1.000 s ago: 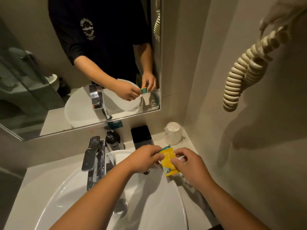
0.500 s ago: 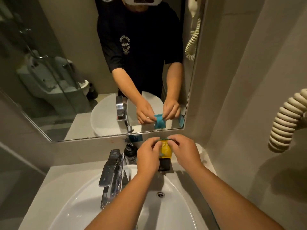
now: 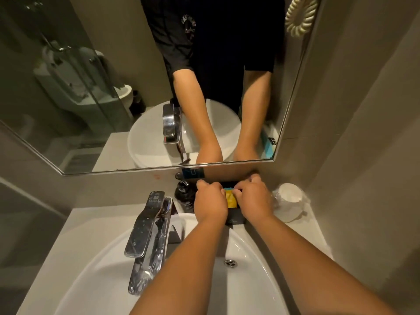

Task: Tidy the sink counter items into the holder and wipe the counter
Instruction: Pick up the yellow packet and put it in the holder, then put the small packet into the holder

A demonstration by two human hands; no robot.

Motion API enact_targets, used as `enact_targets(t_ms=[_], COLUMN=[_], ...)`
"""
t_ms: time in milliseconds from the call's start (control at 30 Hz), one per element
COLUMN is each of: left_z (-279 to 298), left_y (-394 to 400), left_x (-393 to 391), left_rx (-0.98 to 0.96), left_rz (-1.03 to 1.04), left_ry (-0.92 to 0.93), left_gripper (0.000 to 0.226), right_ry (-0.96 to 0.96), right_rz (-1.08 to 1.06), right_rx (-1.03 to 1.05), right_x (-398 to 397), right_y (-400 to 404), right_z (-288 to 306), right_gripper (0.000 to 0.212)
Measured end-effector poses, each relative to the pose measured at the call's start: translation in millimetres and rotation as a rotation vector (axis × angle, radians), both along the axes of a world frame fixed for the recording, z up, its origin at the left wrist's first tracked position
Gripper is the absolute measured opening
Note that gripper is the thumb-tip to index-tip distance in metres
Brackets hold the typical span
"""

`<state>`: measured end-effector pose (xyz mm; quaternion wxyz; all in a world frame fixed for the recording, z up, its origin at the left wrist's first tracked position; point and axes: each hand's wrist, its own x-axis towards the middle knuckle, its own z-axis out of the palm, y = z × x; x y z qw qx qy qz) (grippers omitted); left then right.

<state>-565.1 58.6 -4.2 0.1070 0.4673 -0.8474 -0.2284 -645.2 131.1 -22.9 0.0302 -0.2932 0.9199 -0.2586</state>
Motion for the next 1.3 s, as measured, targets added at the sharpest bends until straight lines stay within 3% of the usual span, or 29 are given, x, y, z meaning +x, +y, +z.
enact_targets(t_ms=[267, 400, 600, 700, 767, 867, 933, 1133, 1300], left_z=[-2.6, -3.3, 5.5, 2.2, -6.7, -24.4, -33.5, -44.6, -44.4], left_y=[2.1, 2.9, 20.9, 39.3, 44.9, 40.3, 34.4, 33.9, 36.8], left_x=[4.6, 3.8, 16.4, 45.8, 70.8, 98.4, 104.6, 105.4, 105.8], left_rx=[-0.052, -0.126, -0.14, -0.255, -0.301, -0.284, -0.279, -0.346, -0.368], left_rz=[-0.115, -0.109, -0.012, -0.133, -0.287, -0.469, -0.519, -0.551, -0.553], left_ry=[-0.042, -0.018, 0.162, 0.145, 0.061, -0.192, -0.278, -0.24, -0.26], left_gripper=[0.011, 0.019, 0.02, 0.027, 0.042, 0.071, 0.078, 0.081, 0.084], right_ry=[-0.026, -0.02, -0.069, -0.112, -0.113, -0.147, -0.107, -0.075, -0.123], right_rz=[-0.052, -0.081, -0.023, -0.085, -0.155, -0.27, -0.312, -0.202, -0.256], right_rx=[0.099, -0.016, -0.201, -0.389, -0.394, -0.284, -0.163, 0.566, 0.625], right_x=[-2.0, 0.1, 6.2, 22.1, 39.4, 70.8, 86.7, 97.0, 97.9], right_y=[-5.7, -6.0, 11.1, 55.7, 104.0, 177.4, 213.1, 245.4, 246.3], right_z=[0.7, -0.4, 24.6, 46.1, 52.2, 43.8, 29.6, -5.9, -22.3], right_gripper=[0.017, 0.016, 0.015, 0.01, 0.011, 0.017, 0.018, 0.021, 0.023])
